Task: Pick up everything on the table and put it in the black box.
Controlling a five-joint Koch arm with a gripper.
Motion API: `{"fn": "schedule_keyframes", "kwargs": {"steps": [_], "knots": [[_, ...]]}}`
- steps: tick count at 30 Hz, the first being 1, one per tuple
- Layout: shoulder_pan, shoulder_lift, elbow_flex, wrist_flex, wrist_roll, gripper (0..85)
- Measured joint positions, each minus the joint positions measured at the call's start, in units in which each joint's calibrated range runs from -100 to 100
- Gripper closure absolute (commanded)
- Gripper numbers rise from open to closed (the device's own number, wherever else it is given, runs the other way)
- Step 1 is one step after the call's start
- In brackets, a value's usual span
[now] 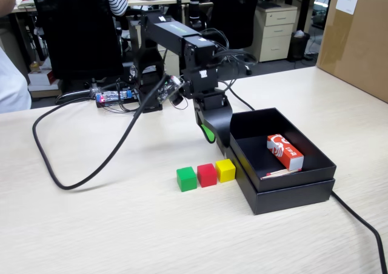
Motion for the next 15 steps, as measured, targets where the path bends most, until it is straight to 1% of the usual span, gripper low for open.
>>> {"fn": "schedule_keyframes", "kwargs": {"steps": [9, 15], "knots": [[0.4, 7.1, 0.5, -0.1, 0.1, 39.6], [0.5, 13.5, 6.1, -0.1, 0.2, 40.0]]}}
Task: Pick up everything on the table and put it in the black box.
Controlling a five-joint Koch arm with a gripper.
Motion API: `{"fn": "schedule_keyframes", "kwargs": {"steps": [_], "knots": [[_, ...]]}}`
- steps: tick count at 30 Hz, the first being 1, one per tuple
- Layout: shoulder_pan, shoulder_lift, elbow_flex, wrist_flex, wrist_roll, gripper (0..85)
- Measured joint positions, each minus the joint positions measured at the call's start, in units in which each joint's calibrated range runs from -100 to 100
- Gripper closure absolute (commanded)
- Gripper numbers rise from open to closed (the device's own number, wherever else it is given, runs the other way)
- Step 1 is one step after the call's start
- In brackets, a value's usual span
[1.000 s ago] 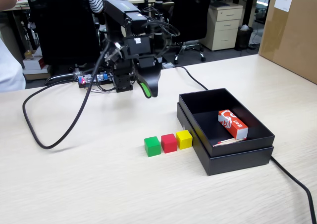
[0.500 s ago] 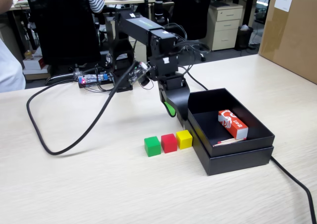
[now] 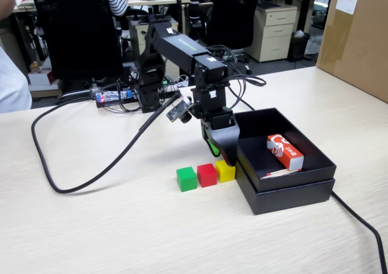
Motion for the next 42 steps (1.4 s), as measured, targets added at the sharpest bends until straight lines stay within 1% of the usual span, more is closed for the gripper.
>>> {"fn": "schedule_keyframes", "kwargs": {"steps": [4, 7, 9, 10, 14, 15, 22, 24, 25, 26, 27, 28, 29, 31, 33, 34, 37, 39, 40, 41, 42], "knots": [[0.0, 3.2, 1.8, 0.0, 0.0, 41.2], [0.0, 5.2, 2.8, 0.0, 0.0, 46.6], [-0.1, 5.8, 3.4, 0.0, 0.0, 51.9], [-0.1, 6.2, 3.3, 0.0, 0.0, 63.2], [-0.1, 7.8, 3.3, 0.0, 0.6, 81.5], [-0.1, 7.8, 3.3, 0.0, 0.7, 84.6], [-0.2, 6.9, 3.2, 0.0, 0.8, 84.6], [-0.4, 3.4, 2.1, 0.0, 0.9, 84.6], [-0.5, 0.4, 0.6, 0.0, 0.8, 84.6], [-0.6, -7.1, -1.9, -0.4, 0.8, 84.6], [-0.6, -7.5, -2.1, -0.5, 0.8, 84.7], [-0.6, -14.5, -4.6, -1.4, 0.9, 84.6], [-0.6, -27.4, -8.6, -2.2, 0.8, 84.7], [-0.5, -30.4, -9.2, -2.2, 0.8, 84.7], [0.6, -39.6, -11.6, -2.9, 0.9, 84.7], [2.0, -44.3, -11.7, -2.9, 0.9, 84.6], [5.0, -45.8, -11.7, -2.9, 1.2, 84.6], [7.4, -40.0, -9.1, -2.9, 1.9, 84.6], [7.4, -39.5, -8.9, -2.9, 2.0, 84.6], [8.4, -33.0, -6.6, -2.9, 2.3, 84.6], [8.4, -32.8, -6.5, -2.9, 2.4, 84.6]]}}
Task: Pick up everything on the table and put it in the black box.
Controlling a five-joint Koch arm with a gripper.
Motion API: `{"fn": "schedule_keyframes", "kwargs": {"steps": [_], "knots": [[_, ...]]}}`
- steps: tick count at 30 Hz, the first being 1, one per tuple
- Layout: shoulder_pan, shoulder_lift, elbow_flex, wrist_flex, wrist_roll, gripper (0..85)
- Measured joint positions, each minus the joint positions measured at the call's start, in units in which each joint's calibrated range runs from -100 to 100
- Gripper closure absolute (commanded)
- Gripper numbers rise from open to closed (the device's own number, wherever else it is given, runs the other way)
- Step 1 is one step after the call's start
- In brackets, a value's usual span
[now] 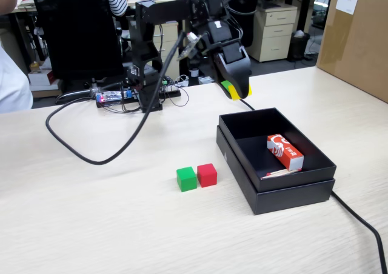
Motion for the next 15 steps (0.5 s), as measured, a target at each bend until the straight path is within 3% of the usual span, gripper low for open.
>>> {"fn": "schedule_keyframes", "kwargs": {"steps": [4, 12, 15], "knots": [[0.4, 20.7, 8.4, 0.0, 1.1, 84.6], [0.5, 33.1, 8.9, 0.0, 1.7, 84.5], [0.5, 33.1, 8.9, 0.0, 2.0, 74.2]]}}
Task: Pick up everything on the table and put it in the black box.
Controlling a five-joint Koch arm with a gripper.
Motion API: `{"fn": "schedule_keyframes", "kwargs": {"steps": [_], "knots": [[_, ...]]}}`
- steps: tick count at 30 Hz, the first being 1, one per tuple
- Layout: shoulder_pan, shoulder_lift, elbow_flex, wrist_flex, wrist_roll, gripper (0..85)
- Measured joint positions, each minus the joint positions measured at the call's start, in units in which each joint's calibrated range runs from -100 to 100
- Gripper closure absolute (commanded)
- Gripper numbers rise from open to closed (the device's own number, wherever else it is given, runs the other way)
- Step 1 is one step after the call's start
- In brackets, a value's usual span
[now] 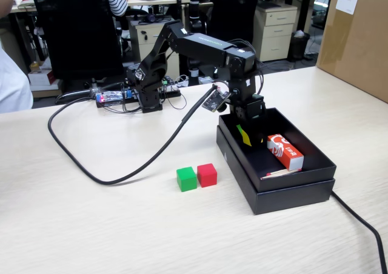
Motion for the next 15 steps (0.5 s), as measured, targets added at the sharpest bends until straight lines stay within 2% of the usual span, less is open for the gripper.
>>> {"fn": "schedule_keyframes", "kwargs": {"steps": [4, 7, 9, 15], "knots": [[-0.1, 0.5, 0.0, 0.0, 0.2, 72.2], [-0.3, 0.5, 0.1, 0.0, 0.2, 57.7], [-0.4, 0.5, 0.0, 0.0, 0.2, 51.7], [-1.0, -1.6, -0.1, 0.0, 0.2, 47.2]]}}
